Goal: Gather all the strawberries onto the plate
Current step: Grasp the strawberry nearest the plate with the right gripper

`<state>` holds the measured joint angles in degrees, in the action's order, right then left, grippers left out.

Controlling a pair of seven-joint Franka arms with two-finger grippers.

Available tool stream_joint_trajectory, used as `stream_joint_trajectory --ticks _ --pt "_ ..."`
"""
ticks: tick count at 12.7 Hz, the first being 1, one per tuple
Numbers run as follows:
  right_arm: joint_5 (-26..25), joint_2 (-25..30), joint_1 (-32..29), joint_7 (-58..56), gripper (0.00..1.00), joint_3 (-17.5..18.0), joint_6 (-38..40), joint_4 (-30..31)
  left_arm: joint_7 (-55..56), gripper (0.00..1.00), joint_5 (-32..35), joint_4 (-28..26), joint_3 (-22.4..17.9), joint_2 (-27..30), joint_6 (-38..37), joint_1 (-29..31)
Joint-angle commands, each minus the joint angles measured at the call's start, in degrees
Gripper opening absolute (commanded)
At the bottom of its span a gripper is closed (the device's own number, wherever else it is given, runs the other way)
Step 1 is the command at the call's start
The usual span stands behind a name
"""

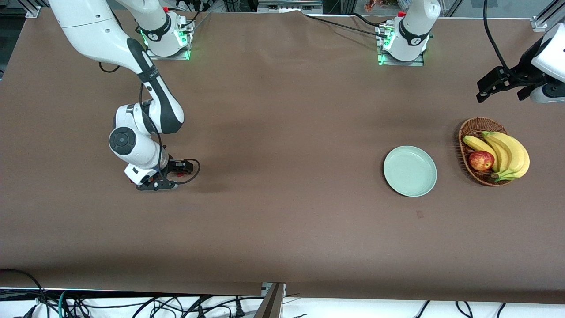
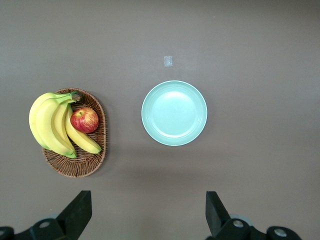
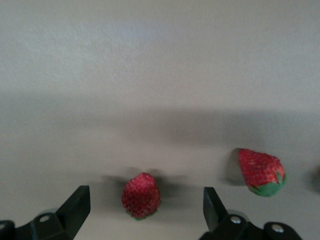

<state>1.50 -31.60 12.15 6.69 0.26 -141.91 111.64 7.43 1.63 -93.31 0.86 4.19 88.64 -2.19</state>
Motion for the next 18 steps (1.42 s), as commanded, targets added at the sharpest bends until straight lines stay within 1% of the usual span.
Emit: stream_joint_trajectory --ticks 1,6,7,9,10,12,14,15,18 --pt "0.6 0.4 0.3 0.5 1.00 -0.1 -1.4 1.7 -0.1 1.00 1.2 1.9 0.0 -0.8 -1.4 -0.4" --pt "0.6 -0.6 0.7 0.5 0.99 0.1 -1.4 1.8 -0.1 1.00 1.3 1.9 0.5 -0.7 -1.5 -0.4" --pt "0.6 -0.6 0.7 0.5 0.94 0.3 -1.4 1.7 -0.1 1.00 1.3 1.9 0.5 -0.7 -1.5 -0.4" --pt "0.6 -0.6 0.7 0.5 0.73 0.3 -1.4 1.7 -0.1 1.00 1.2 1.9 0.5 -0.7 -1.5 -0.3" --pt "0.6 -0.6 0.7 0.5 0.67 0.4 -1.4 1.8 -0.1 1.00 1.3 1.9 0.5 -0.7 -1.5 -0.3" --pt "0.6 -0.6 0.7 0.5 0.47 0.4 -1.1 1.8 -0.2 1.00 1.4 2.2 0.6 -0.7 -2.1 -0.4" --pt "0.6 -0.6 0.7 0.5 0.32 0.4 -1.0 1.7 -0.1 1.00 1.5 2.3 0.8 -0.7 -2.1 -0.3" --pt "0.6 -0.7 0.7 0.5 0.28 0.4 -1.0 1.7 -0.2 1.00 1.5 2.3 0.8 -0.7 -2.1 -0.3" --pt "0.6 -0.4 0.7 0.5 0.28 0.4 -0.7 1.1 -0.1 1.00 1.5 2.3 0.8 -0.7 -2.1 -0.3"
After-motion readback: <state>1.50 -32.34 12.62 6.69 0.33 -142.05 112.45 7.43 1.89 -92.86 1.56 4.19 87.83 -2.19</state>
